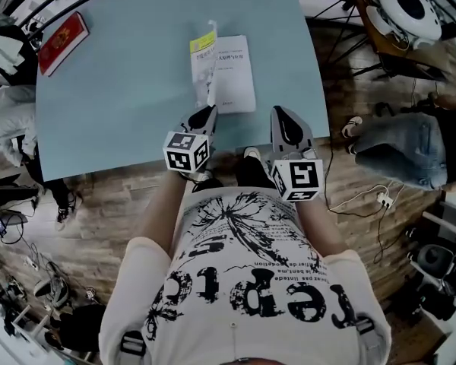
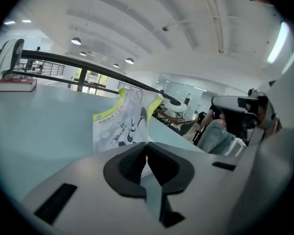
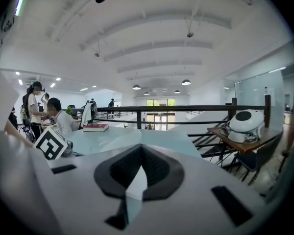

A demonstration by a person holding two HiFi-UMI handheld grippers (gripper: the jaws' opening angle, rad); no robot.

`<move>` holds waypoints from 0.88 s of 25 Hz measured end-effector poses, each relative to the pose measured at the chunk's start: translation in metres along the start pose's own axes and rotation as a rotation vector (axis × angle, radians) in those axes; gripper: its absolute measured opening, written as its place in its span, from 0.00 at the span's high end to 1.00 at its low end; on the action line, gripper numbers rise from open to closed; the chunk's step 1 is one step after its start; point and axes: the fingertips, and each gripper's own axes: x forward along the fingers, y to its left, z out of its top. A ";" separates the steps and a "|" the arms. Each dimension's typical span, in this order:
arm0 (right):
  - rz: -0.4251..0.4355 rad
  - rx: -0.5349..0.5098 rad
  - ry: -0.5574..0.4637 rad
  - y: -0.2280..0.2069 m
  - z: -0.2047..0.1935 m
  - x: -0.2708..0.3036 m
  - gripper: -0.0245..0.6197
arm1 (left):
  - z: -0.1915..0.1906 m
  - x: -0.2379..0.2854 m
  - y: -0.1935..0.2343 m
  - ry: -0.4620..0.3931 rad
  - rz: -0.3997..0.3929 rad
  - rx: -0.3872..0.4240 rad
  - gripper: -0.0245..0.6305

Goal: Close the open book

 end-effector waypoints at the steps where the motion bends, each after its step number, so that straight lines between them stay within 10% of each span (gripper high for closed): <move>1: -0.008 0.002 0.004 -0.003 -0.001 -0.001 0.95 | -0.003 0.005 -0.003 0.021 -0.011 0.020 0.93; 14: -0.053 0.007 0.039 -0.033 -0.012 0.002 0.95 | -0.058 0.057 -0.016 0.311 -0.038 0.256 0.92; 22: -0.049 0.004 0.049 -0.032 -0.013 0.009 0.95 | -0.066 0.061 -0.023 0.364 -0.101 0.229 0.80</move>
